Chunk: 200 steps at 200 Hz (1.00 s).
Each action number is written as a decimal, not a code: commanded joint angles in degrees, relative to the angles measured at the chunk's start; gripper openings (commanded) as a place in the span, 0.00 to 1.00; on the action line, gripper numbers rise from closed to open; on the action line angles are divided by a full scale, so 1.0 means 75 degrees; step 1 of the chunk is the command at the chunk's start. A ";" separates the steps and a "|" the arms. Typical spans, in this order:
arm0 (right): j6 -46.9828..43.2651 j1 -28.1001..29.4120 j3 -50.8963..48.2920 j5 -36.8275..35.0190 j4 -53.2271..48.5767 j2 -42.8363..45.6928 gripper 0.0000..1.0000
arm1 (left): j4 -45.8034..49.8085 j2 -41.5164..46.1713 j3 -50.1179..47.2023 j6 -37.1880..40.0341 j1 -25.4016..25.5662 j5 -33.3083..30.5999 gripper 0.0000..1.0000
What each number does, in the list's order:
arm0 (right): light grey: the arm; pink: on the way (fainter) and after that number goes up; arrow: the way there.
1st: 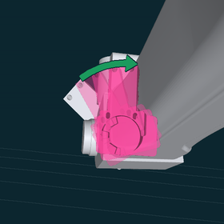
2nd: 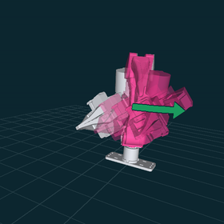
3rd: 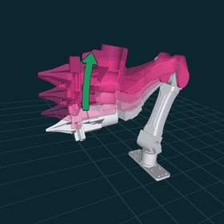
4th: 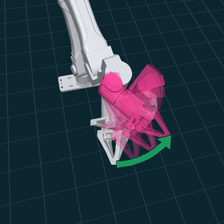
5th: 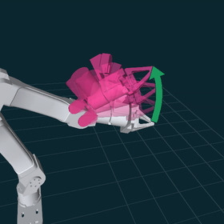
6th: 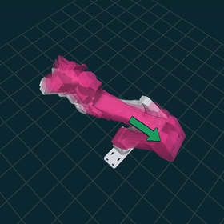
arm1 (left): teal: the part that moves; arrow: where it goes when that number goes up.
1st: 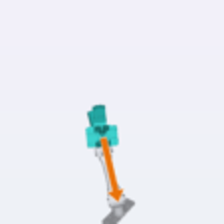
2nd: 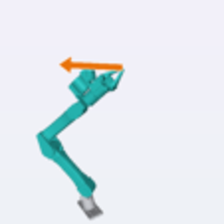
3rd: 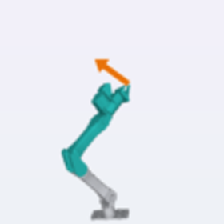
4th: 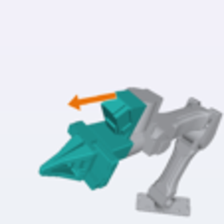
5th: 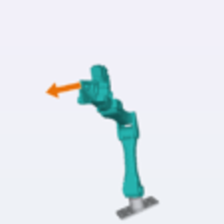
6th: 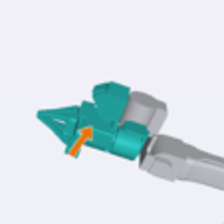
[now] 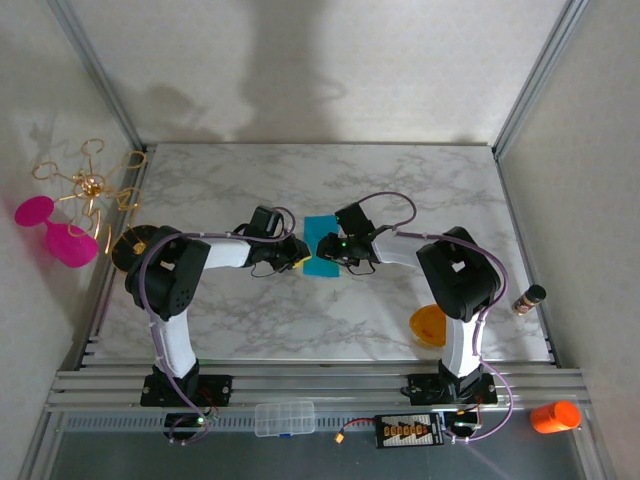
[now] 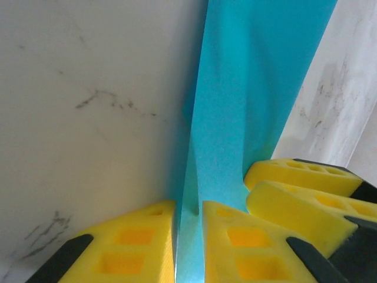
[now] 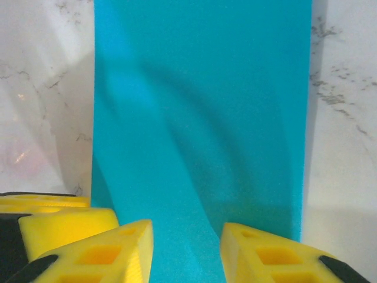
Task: Fold a paper plane with a square sheet of paper (pick it up from the middle)
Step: Third fold the triangle at the center of the table.
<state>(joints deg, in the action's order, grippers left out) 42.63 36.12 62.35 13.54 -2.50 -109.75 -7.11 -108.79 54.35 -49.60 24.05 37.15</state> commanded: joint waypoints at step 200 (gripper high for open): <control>-0.5507 0.0914 -0.2184 -0.2903 0.2693 0.2470 0.99 | -0.0119 0.0430 -0.0039 -0.1217 0.0027 -0.0100 0.04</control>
<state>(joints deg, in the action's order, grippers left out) 10.72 39.99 47.64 -0.84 13.28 -91.61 -7.94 -107.42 54.24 -57.12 23.90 37.08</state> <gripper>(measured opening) 0.985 0.052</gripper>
